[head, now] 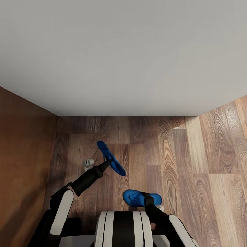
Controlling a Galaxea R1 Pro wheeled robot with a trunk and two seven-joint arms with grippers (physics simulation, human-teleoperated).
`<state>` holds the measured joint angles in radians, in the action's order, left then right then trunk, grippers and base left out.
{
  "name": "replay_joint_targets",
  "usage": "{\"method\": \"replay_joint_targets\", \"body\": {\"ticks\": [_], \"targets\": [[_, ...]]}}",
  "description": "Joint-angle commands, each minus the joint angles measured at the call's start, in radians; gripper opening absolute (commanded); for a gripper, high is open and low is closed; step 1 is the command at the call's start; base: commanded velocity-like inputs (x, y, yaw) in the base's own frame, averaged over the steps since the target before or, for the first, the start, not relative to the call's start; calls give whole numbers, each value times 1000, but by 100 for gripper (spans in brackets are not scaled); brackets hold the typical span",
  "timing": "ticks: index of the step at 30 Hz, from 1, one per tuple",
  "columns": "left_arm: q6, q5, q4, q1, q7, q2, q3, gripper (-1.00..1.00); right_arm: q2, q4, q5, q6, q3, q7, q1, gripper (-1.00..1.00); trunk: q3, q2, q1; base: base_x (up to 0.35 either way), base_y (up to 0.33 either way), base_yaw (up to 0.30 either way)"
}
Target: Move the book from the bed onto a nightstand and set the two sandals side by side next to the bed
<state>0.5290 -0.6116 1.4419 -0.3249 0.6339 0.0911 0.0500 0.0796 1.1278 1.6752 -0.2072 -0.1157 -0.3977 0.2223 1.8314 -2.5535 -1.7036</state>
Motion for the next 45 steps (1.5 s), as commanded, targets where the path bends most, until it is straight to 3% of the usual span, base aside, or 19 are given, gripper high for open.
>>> {"method": "replay_joint_targets", "body": {"ticks": [1, 45], "targets": [[8, -5, 0, 0, 3, 1, 2, -100, 0, 1, 5, -1, 1, -6, 0, 100, 0, 0, 0, 0, 0, 0], [8, -5, 1, 0, 3, 1, 2, -100, 0, 1, 5, -1, 1, -6, 0, 100, 1, -2, -4, 17, 0, 0]]}}
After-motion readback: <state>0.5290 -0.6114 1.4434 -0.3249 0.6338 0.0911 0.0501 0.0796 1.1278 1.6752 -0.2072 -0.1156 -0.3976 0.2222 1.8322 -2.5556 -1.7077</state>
